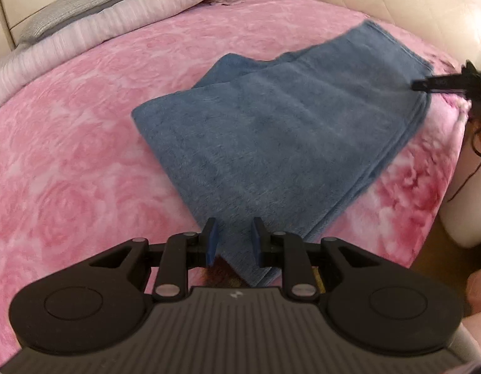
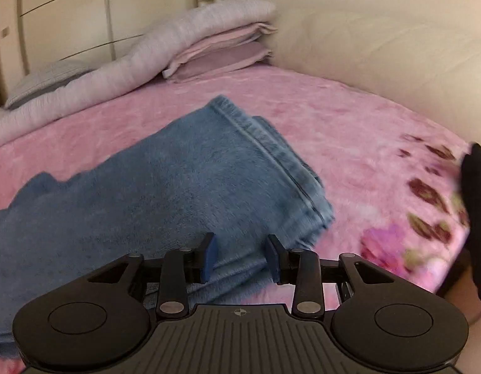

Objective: Fold clothes

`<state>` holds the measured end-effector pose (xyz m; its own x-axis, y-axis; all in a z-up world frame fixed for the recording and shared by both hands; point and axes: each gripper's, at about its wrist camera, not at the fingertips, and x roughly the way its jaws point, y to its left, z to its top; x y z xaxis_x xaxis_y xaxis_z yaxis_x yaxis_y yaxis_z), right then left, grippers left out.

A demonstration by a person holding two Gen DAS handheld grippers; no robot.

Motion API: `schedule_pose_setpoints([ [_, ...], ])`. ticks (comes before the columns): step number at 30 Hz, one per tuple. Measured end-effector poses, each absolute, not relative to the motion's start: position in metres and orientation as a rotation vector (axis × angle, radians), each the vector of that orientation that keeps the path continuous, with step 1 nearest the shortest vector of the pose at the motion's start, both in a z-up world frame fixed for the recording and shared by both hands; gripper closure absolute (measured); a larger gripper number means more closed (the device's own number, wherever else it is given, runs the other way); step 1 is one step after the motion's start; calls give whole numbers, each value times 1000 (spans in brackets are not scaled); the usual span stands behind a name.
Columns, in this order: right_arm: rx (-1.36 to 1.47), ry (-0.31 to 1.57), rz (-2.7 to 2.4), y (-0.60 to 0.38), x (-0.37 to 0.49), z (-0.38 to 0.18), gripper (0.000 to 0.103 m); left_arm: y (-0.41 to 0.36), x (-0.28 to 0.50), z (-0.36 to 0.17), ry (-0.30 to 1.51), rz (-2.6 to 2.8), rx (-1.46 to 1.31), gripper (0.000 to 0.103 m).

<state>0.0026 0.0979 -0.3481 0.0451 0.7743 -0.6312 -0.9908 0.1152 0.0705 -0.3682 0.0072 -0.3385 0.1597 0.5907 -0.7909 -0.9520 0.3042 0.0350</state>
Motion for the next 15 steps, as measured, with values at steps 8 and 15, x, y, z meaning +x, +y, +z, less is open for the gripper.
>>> schedule_pose_setpoints([
  [8, -461, 623, 1535, 65, -48, -353, 67, 5, -369, -338, 804, 1213, -575, 84],
  [15, -195, 1062, 1534, 29, -54, -354, 67, -1, -413, -330, 632, 1239, -813, 79],
])
